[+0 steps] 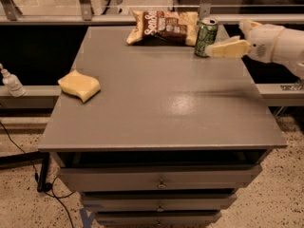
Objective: Move green can near brown chip bag
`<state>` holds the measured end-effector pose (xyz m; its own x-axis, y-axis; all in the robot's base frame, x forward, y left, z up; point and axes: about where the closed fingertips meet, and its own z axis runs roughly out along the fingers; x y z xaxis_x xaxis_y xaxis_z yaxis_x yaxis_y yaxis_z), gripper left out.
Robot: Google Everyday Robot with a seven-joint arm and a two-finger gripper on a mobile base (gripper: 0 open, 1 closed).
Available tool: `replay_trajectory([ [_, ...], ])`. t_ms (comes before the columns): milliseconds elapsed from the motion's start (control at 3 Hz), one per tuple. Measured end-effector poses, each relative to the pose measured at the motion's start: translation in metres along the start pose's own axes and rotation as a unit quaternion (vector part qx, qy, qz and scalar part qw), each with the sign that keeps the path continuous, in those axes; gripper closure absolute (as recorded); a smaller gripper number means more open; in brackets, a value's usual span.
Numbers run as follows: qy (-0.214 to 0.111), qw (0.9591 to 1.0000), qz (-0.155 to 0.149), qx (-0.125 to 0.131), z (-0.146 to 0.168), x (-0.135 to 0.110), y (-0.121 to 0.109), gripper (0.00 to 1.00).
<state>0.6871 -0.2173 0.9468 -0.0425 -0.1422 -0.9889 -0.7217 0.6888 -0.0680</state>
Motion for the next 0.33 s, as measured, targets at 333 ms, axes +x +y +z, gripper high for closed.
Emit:
replay_trajectory([
  [333, 0.003, 0.9996, -0.013, 0.025, -0.043, 0.0121, -0.0079, 0.0],
])
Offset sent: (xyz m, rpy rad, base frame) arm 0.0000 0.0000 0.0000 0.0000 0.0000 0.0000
